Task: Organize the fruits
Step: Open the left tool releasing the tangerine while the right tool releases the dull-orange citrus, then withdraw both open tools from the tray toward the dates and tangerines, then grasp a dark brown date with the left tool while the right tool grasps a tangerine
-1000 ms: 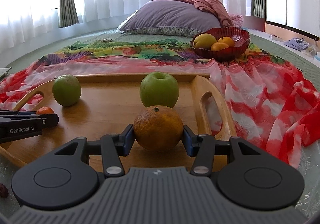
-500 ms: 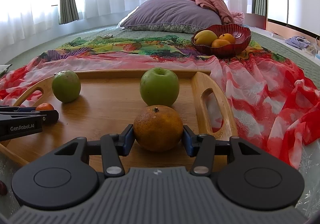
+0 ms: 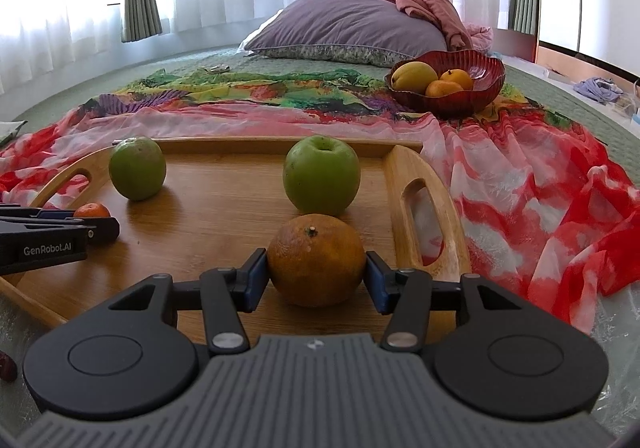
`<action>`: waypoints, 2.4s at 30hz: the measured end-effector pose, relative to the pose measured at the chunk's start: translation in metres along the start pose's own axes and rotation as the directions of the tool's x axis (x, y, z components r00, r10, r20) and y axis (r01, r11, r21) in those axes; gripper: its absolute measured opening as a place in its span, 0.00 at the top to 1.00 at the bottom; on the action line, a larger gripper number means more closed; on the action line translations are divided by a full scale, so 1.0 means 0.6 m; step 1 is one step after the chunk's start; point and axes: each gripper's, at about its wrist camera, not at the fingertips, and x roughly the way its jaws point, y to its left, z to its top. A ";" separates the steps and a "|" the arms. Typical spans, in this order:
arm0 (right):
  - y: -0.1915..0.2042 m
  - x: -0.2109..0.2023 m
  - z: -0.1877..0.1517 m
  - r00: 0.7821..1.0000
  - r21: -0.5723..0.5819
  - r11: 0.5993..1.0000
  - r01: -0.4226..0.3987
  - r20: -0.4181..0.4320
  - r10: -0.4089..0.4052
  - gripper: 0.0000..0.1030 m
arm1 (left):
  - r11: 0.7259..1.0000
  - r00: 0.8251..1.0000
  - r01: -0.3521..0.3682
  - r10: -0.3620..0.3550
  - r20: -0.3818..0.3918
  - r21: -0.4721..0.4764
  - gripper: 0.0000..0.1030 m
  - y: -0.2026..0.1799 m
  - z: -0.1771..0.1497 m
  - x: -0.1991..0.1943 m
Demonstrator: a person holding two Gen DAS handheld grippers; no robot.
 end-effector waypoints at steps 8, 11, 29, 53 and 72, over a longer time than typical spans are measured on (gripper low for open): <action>0.005 -0.025 0.001 0.999 -0.037 0.999 0.000 0.033 0.001 0.28 | 0.999 0.999 0.030 -0.031 0.039 0.022 0.47 0.000 -0.001 -0.043; 0.011 -0.041 -0.002 0.998 -0.077 0.997 0.002 0.059 0.002 0.26 | 0.999 0.997 0.045 -0.046 0.062 0.016 0.39 0.003 -0.003 -0.068; 0.039 -0.146 -0.056 0.988 -0.124 0.990 -0.064 0.132 0.080 0.19 | 0.996 0.991 0.092 -0.090 0.098 -0.009 0.15 0.016 -0.084 -0.194; 0.084 -0.224 -0.160 0.975 -0.216 0.964 -0.154 0.123 0.184 0.15 | 0.997 0.994 0.076 -0.075 0.077 -0.004 0.11 0.020 -0.180 -0.236; 0.092 -0.215 -0.184 0.978 -0.182 0.968 -0.174 0.078 0.191 0.39 | 0.995 0.995 0.094 -0.093 0.029 -0.045 0.48 0.020 -0.180 -0.203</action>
